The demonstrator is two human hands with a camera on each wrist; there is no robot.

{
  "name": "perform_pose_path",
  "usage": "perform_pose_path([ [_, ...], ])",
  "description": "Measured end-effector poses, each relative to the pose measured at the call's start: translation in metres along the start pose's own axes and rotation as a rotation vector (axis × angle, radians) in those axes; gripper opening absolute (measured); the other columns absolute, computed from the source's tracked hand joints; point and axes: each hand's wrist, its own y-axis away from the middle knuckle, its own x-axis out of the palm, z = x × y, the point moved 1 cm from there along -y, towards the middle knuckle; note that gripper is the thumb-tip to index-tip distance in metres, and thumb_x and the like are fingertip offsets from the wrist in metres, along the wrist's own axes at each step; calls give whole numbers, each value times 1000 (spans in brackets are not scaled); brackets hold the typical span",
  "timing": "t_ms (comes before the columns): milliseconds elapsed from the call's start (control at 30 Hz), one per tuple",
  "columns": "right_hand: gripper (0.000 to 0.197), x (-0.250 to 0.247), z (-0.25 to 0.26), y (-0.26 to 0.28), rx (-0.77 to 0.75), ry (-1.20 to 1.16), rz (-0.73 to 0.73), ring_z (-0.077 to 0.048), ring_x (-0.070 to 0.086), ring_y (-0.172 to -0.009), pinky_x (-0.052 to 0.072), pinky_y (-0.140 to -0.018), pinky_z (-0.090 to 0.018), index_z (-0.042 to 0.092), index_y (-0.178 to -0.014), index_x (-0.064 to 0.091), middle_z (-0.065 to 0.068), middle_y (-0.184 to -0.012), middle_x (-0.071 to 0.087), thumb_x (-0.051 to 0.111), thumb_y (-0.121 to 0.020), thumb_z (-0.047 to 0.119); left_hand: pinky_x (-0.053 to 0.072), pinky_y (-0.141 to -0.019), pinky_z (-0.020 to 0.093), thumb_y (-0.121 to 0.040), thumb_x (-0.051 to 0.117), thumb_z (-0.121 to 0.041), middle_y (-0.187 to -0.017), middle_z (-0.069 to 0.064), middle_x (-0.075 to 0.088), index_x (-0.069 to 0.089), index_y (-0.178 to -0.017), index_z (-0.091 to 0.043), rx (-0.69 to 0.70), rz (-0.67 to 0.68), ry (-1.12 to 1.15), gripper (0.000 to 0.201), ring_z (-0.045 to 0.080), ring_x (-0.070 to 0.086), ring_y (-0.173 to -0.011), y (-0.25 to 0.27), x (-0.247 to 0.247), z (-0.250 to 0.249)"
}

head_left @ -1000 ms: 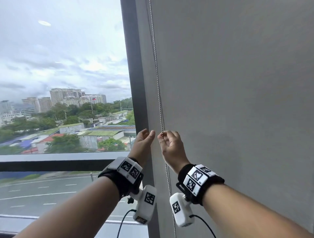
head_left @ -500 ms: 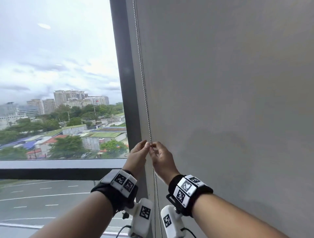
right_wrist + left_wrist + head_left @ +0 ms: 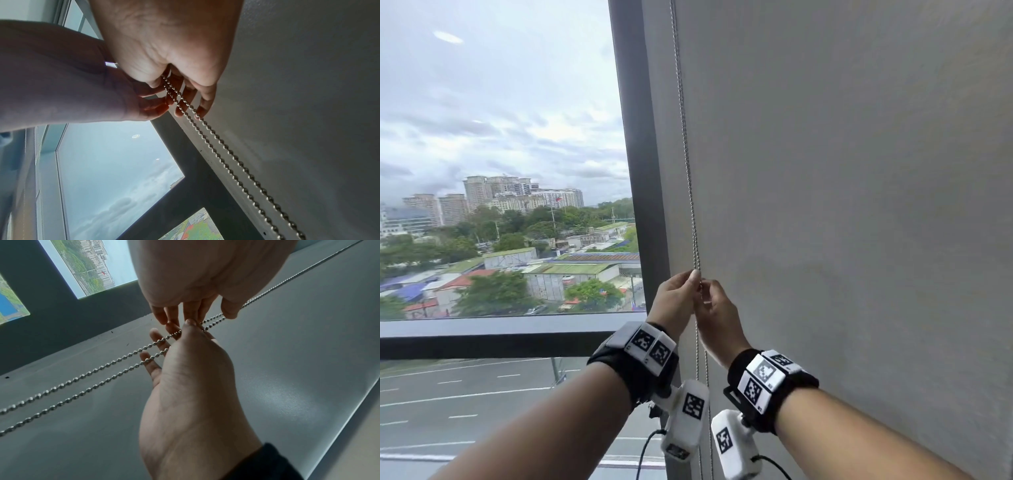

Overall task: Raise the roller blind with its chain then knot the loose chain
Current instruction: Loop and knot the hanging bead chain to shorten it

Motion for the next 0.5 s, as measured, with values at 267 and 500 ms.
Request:
perform_pose_path([
  [267,38,-5,1,20,-61,-19,35,7,62,-65,43,-58,-5,11,-122,54,3,-91,66,49,-95,37,36,-41,20,-90,54,-19,-70,7,60,65,-93,-1,-64,-15,-61,21,11,54,-47,7,-1,5],
  [500,8,-5,3,28,-46,44,64,5,59,-56,39,-51,-5,18,-104,55,6,-72,61,47,-101,21,41,-43,16,-90,55,-14,-82,11,66,65,-99,2,-41,-45,1,21,4,57,-47,8,-3,2],
])
